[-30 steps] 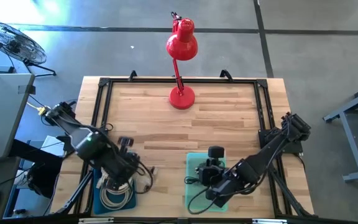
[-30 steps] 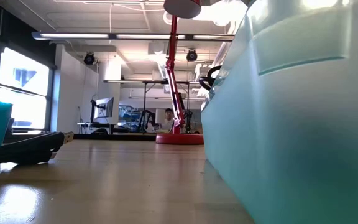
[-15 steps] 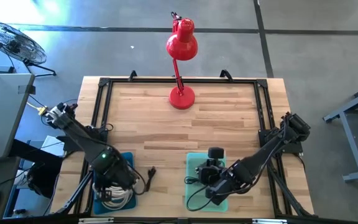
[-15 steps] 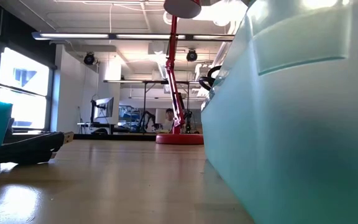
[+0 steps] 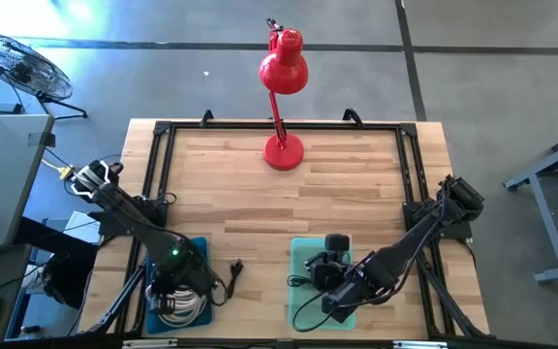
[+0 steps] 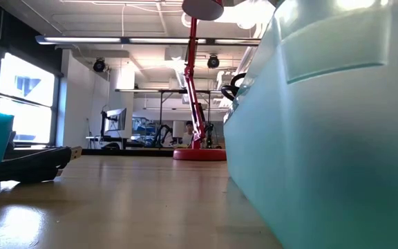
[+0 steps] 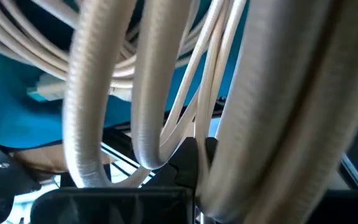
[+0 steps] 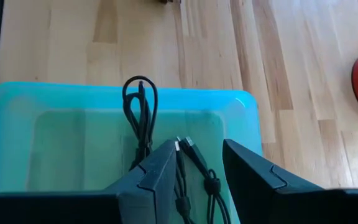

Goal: Pick & Place USB Port
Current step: Put the brown HDMI cable into the blue bin

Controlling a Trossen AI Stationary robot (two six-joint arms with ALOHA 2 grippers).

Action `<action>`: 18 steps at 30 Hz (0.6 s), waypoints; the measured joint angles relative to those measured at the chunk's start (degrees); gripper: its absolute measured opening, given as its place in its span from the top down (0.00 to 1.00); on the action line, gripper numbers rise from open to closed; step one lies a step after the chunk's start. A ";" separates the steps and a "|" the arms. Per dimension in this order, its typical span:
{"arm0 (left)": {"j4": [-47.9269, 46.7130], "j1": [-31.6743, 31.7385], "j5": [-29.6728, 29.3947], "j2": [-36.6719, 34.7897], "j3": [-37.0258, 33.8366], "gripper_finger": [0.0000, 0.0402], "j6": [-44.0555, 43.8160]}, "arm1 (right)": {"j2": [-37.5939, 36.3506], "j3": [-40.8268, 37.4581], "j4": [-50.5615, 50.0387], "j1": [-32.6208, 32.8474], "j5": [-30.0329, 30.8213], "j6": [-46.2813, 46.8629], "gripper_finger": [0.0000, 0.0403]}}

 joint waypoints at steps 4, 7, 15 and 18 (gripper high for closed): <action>1.14 -0.04 4.25 0.00 -3.86 0.97 0.11 | 0.00 0.00 0.05 0.00 -0.07 0.00 0.69; 1.75 -0.04 7.63 -0.02 -6.89 0.97 0.09 | 0.00 0.00 0.43 0.00 -0.03 -0.01 0.69; 13.51 -0.02 8.65 -0.04 -13.77 0.94 2.93 | 0.00 0.00 0.58 0.00 -0.04 -0.02 0.69; 14.59 -0.02 7.42 -0.04 -14.96 0.90 2.93 | 0.00 0.00 0.59 0.00 -0.04 -0.02 0.69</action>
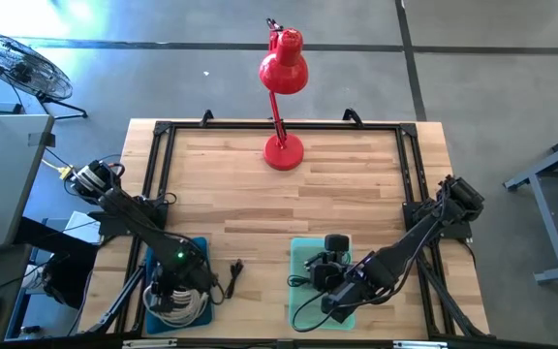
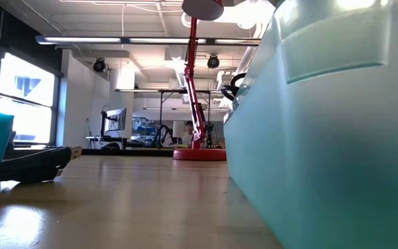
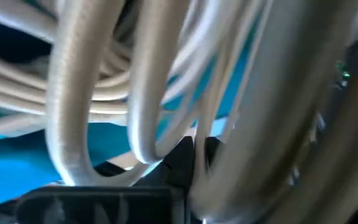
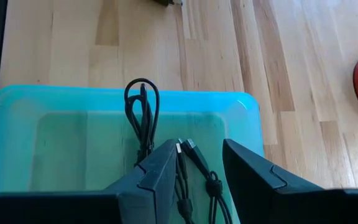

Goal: Pick & Place USB Port
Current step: Put the brown HDMI cable into the blue bin

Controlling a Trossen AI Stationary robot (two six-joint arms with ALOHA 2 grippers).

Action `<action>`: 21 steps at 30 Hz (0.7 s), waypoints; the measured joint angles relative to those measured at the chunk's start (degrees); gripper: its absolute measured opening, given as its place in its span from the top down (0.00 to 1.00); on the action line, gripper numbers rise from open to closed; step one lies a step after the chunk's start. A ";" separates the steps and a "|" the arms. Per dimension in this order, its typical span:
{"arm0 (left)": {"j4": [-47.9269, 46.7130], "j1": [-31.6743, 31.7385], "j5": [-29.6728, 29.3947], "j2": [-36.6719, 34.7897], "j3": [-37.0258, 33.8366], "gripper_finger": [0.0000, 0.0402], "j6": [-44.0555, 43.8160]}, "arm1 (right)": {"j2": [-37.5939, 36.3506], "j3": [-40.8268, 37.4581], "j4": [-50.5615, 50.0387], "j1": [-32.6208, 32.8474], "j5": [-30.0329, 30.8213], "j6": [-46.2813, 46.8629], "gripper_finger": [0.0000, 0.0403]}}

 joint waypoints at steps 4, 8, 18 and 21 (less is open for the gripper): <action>-0.15 -0.02 -4.67 0.00 -0.56 0.86 0.00 | 0.00 0.00 -0.01 0.00 0.00 0.00 0.69; -0.18 0.00 -6.53 0.00 -0.56 0.83 0.00 | 0.00 0.00 0.01 0.00 0.00 -0.17 0.69; -1.19 0.00 -5.67 0.00 -0.49 0.80 0.51 | 0.00 0.00 0.23 0.00 -0.02 -0.22 0.69; -3.72 0.00 -9.42 0.02 0.86 0.80 1.53 | 0.00 0.00 0.34 0.00 -0.02 -0.22 0.69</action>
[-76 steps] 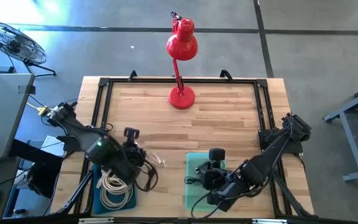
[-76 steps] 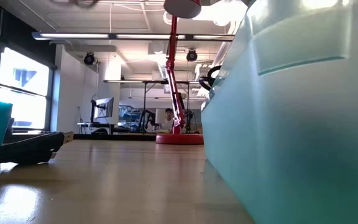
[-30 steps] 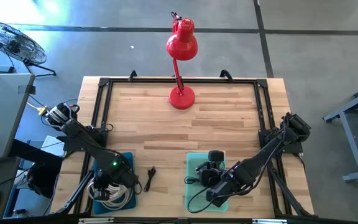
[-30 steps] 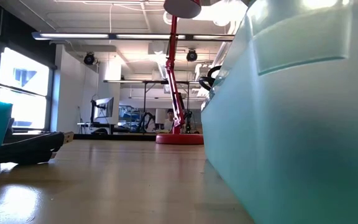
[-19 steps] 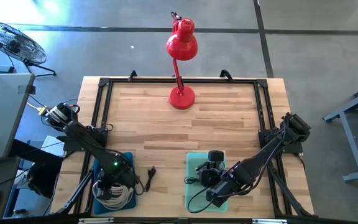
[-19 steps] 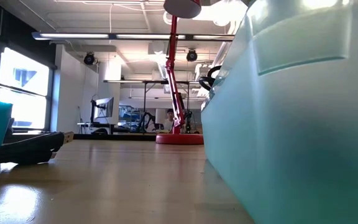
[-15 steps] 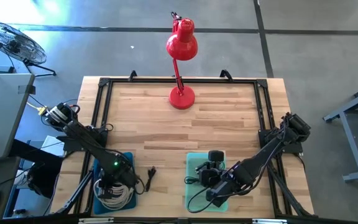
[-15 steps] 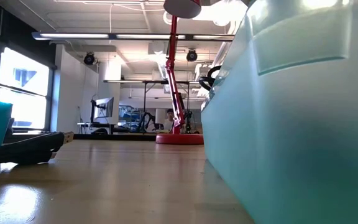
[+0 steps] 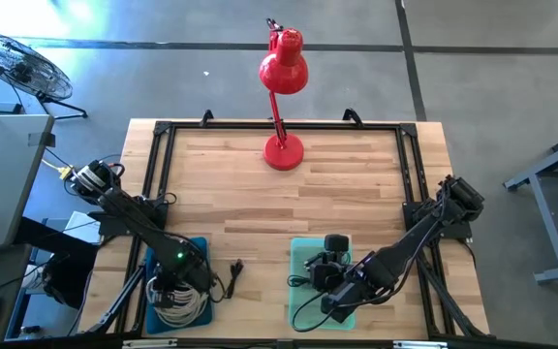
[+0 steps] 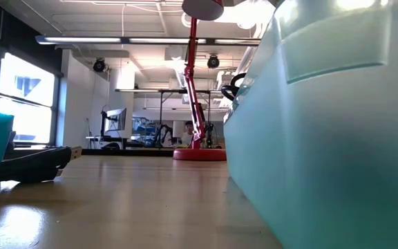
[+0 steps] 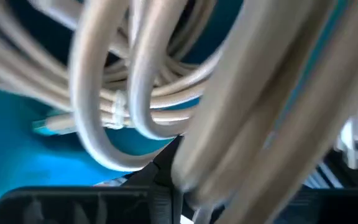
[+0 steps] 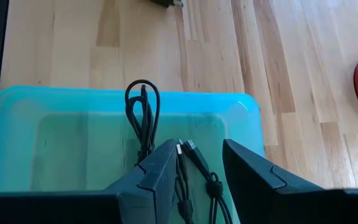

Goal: Pick & Place USB Port
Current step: Put the brown HDMI cable into the blue bin, then put the black USB cable into the green bin

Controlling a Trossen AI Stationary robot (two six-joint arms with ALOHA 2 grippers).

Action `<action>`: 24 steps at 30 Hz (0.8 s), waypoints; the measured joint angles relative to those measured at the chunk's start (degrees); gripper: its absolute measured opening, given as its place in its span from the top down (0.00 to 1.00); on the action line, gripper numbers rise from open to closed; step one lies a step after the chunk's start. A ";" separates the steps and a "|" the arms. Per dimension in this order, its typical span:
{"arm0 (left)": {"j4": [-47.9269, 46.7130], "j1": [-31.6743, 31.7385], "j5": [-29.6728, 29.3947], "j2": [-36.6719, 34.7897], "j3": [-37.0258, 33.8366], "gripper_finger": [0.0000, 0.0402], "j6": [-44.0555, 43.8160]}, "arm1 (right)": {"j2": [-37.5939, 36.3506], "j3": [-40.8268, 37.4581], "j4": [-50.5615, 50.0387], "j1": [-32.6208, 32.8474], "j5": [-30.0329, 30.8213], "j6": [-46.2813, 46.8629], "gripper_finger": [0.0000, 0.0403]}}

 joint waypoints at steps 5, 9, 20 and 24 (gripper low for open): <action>-10.72 0.00 -9.52 0.00 4.39 0.80 -0.56 | 0.02 0.00 0.64 0.00 -0.03 -0.11 0.69; -15.94 0.00 -14.97 0.00 8.54 0.80 -1.46 | 0.02 0.00 1.22 -0.17 -1.15 -0.24 0.69; -21.74 0.00 -31.97 0.02 18.33 0.80 -1.40 | 0.02 0.00 1.57 -0.17 -1.70 -0.25 0.69; -20.24 0.00 -44.07 0.00 20.95 0.80 -1.54 | 0.02 0.00 1.57 -0.17 -2.13 -0.24 0.69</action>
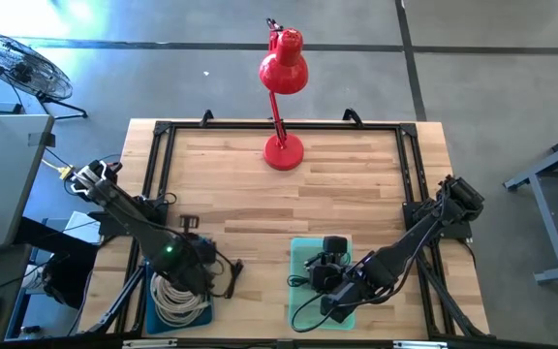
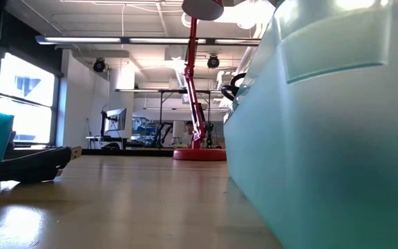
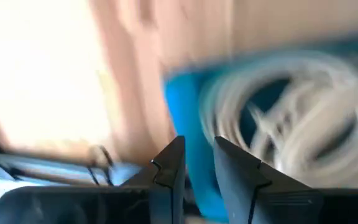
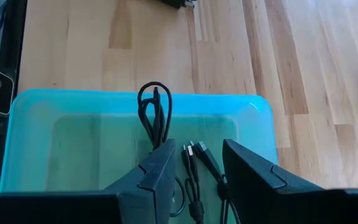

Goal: Pick & Place USB Port
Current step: Put the black USB cable into the green bin

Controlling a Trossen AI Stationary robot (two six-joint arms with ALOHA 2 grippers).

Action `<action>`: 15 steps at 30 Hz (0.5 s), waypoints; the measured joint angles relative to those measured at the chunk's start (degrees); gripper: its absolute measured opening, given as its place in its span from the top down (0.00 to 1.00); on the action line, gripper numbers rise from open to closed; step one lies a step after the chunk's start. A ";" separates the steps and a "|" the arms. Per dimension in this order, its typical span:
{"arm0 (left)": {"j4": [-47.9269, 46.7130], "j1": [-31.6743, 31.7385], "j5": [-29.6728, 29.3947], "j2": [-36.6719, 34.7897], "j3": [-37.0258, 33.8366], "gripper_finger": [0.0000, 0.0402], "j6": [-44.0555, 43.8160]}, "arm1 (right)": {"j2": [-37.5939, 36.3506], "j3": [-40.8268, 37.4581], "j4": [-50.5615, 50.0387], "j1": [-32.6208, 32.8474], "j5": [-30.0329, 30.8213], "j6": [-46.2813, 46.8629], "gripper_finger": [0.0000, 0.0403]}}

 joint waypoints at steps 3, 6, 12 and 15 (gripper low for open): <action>3.72 0.00 -9.50 0.00 0.93 0.80 -1.33 | 0.00 0.00 0.00 0.00 -0.02 0.00 0.69; 8.57 0.01 -14.31 0.00 1.02 0.80 -5.66 | 0.00 0.00 0.00 0.02 -0.04 0.00 0.69; 18.16 0.01 -13.64 0.52 1.02 0.80 -22.40 | 0.00 0.00 -0.02 0.04 -0.19 0.00 0.69; 20.17 0.00 -13.50 0.63 1.00 0.80 -23.05 | 0.02 0.00 -0.02 0.04 0.05 0.00 0.69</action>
